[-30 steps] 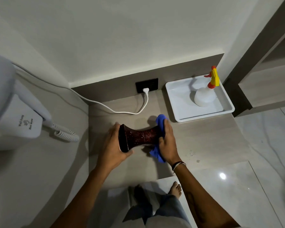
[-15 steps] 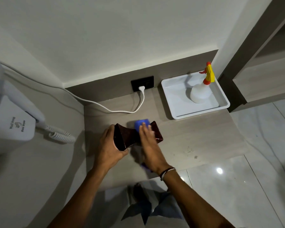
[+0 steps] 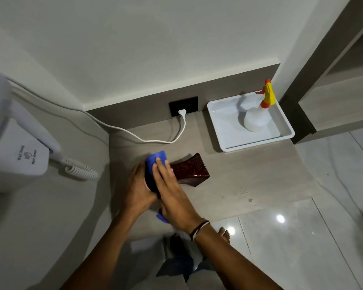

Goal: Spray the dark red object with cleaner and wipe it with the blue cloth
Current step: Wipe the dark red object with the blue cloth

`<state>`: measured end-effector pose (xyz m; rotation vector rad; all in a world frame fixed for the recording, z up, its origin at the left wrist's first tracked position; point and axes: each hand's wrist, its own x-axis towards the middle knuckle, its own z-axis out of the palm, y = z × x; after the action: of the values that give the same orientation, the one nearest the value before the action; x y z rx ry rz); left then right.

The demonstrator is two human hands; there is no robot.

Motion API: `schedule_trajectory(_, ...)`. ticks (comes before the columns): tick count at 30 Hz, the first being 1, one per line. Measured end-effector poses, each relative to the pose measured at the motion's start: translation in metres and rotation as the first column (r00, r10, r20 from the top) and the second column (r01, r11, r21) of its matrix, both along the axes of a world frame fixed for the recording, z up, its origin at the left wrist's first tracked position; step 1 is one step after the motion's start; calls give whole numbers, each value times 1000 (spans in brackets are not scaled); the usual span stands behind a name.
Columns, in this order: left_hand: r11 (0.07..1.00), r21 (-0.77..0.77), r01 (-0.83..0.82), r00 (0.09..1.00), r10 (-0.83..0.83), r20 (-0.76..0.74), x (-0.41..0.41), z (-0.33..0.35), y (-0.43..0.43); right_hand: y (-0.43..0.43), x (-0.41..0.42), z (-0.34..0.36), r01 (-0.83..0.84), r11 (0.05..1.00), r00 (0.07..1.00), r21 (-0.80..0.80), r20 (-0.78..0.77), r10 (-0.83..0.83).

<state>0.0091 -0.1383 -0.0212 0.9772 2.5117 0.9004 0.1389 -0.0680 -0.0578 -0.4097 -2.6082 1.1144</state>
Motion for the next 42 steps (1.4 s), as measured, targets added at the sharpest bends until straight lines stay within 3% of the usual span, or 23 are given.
schedule_trajectory(1, 1000, -16, 6, 1000, -6, 3, -2, -1, -3, 15, 6, -5, 5, 998, 1000, 59, 6, -6)
schedule_trajectory(3, 997, -73, 28, 1000, -29, -7, -3, -2, -7, 53, 29, -19, 69, 987, 979, 145, 179, -94)
schedule_trajectory(6, 997, -63, 42, 999, -42, -3, -2, -2, -2, 93, 53, -24, 314, 945, 929, -87, 234, -287)
schedule_trajectory(8, 999, -23, -25, 994, 28, 102, -3, -3, 4, 102, 54, -24, 491, 777, 871, -393, 210, -444)
schedule_trajectory(10, 988, -9, -156, 946, 152, 287, -6, 0, 10, 106, 51, -24, 567, 522, 801, -637, 280, -529)
schedule_trajectory(12, 968, -38, -250, 897, 246, 367, -10, 5, 14, 107, 45, -26, 562, 329, 769, -759, 334, -545)
schedule_trajectory(14, 973, -112, -203, 901, 231, 366, -15, 5, 16, 109, 40, -26, 575, 247, 743, -780, 372, -557)
schedule_trajectory(17, 989, -144, 23, 892, 45, 450, -20, 5, 10, 108, 31, -24, 601, 295, 723, -743, 346, -598)
schedule_trajectory(20, 961, -158, 227, 910, -151, 387, -21, 5, 1, 104, 26, -20, 617, 457, 736, -641, 263, -624)
schedule_trajectory(23, 967, -170, 190, 972, -161, 170, -11, 8, 3, 81, 26, -15, 582, 694, 803, -423, 170, -571)
schedule_trajectory(25, 984, -108, 142, 990, -143, -4, -3, 9, 10, 56, 21, -7, 458, 817, 887, -349, 123, -445)
schedule_trajectory(28, 997, -21, 73, 997, -73, 13, 1, 4, 18, 18, 7, 6, 172, 930, 984, -325, 9, -179)
schedule_trajectory(31, 999, -26, 28, 999, -27, 40, -6, -3, 12, 24, 10, -5, 6, 994, 1000, -110, -15, -8)
schedule_trajectory(34, 997, -70, 21, 1000, -19, 16, -10, -7, 4, 67, 34, -23, 128, 983, 965, 130, 210, -154)
schedule_trajectory(35, 996, -80, 25, 1000, -24, 16, -9, -7, 4, 76, 39, -24, 187, 975, 937, 118, 276, -213)
schedule_trajectory(37, 997, -72, 15, 1000, -15, 2, -6, -6, 9, 65, 30, -14, 219, 976, 944, 8, 250, -214)
schedule_trajectory(39, 999, -40, 5, 1000, -5, 3, -4, -6, 13, 29, 12, 1, 84, 992, 993, -94, 94, -75)
schedule_trajectory(41, 1000, -17, -23, 1000, 23, 0, -3, -6, 12, 7, 7, 3, -41, 997, 999, -64, -2, 41)
schedule_trajectory(42, 999, -37, -33, 999, 34, 7, -4, -6, 9, 15, 9, 1, -28, 996, 999, -80, -17, 27)
